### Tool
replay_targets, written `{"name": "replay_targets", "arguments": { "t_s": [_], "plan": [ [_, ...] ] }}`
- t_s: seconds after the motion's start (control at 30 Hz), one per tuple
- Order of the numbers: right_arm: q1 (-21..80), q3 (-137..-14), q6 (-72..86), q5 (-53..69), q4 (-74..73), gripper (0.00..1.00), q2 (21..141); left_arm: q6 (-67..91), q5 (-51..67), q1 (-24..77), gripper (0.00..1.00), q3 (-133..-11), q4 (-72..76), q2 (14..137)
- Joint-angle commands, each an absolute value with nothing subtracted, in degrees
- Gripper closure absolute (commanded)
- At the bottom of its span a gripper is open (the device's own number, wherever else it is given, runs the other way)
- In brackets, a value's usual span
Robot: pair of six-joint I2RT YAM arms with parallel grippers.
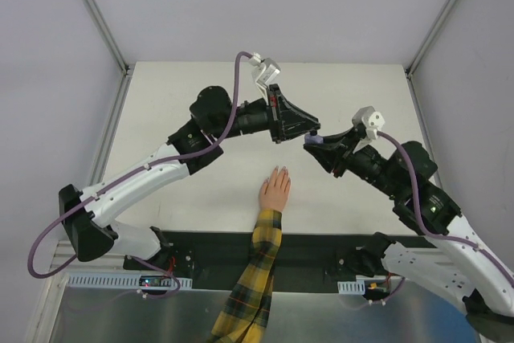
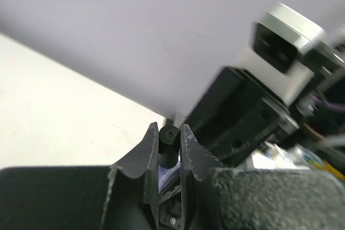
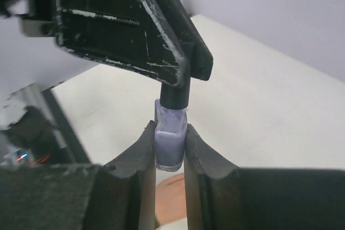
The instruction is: Paint the nails
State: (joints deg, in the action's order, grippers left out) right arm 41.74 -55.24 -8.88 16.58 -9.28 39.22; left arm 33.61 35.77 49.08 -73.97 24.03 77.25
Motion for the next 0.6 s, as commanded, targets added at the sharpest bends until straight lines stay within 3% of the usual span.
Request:
{"name": "replay_targets", "arguments": {
  "t_s": [0.0,0.33,0.37,0.4,0.47,0.5,0.57],
  "plan": [
    [55.87,-55.72,-22.58,-23.37,-7.39,1.0,38.75,26.1,-4.64,59.31,1.0,-80.24,1.23,74.44],
    [55.81,-53.97,-23.73,-15.13,-5.36,1.0,38.5,26.99,4.65,59.68,0.99,-83.67,1.84,78.49],
    [55.81,-53.7,-23.73,-12.77,-5.45,1.0,37.71,25.24,8.23,59.59,0.9,-83.85,2.19,78.31],
    [55.38,-53.53,-23.47,-11.61,-5.8,1.0,37.18,24.35,9.48,59.59,0.61,-83.67,2.63,77.61],
    [54.67,-53.44,-22.16,-7.41,-6.94,1.0,36.57,22.69,13.94,59.24,0.36,-82.54,4.65,75.6],
    [53.36,-53.52,-21.28,-5.47,-8.07,1.0,36.04,22.59,15.8,58.89,0.27,-80.09,9.01,74.8],
    [51.25,-53.96,-19.17,5.1,-9.4,1.0,35.51,25.64,20.63,56.71,0.22,-77.01,14.65,72.44]
  ]
}}
